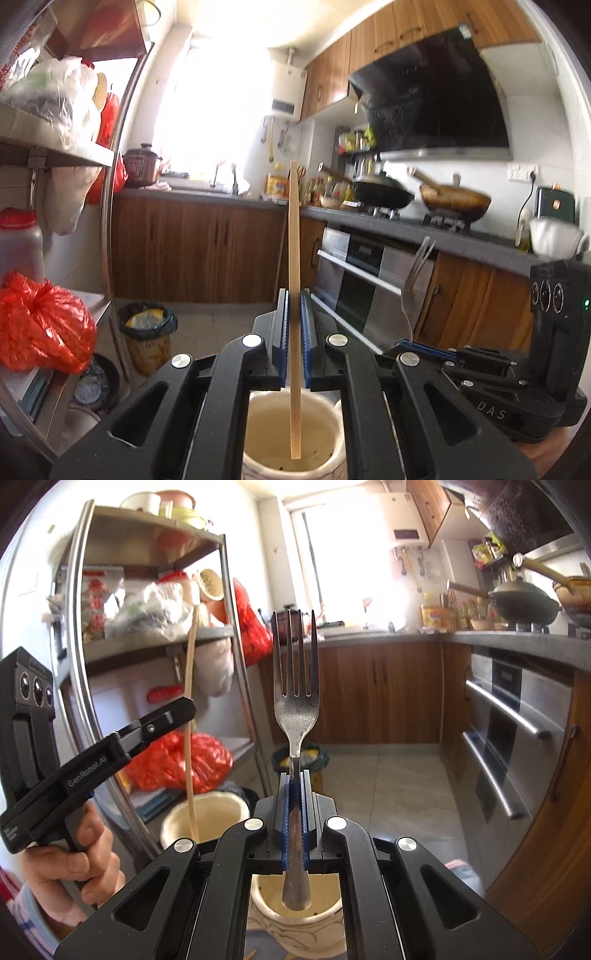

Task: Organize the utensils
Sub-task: 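Lower the chopstick into the holder with the left tool while the right tool drops the silver fork in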

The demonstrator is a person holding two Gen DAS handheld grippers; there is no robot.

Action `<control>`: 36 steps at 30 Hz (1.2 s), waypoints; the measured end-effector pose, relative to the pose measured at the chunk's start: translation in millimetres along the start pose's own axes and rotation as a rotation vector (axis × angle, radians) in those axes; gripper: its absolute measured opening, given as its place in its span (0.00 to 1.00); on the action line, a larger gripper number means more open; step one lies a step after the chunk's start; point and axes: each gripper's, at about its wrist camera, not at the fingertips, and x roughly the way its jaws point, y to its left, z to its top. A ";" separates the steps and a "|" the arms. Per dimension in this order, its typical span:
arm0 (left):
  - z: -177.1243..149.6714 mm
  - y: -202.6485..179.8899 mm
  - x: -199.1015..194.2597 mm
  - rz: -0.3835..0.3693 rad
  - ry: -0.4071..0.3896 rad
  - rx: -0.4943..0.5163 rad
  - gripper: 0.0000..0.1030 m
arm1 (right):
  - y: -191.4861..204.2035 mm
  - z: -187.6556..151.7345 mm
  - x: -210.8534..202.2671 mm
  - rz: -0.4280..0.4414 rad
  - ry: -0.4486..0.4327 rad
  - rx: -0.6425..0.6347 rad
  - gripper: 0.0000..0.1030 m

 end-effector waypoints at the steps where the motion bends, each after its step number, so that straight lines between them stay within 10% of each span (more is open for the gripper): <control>1: -4.8 -0.8 1.3 0.013 0.019 0.003 0.06 | 0.7 -2.6 2.3 0.002 0.011 -0.002 0.06; 14: -41.1 -3.4 28.0 0.048 0.265 0.023 0.06 | 4.8 -34.0 24.0 -0.034 0.143 -0.013 0.06; 36: -50.4 -13.5 23.6 0.085 0.287 0.084 0.06 | 13.3 -45.4 23.7 -0.082 0.165 -0.061 0.06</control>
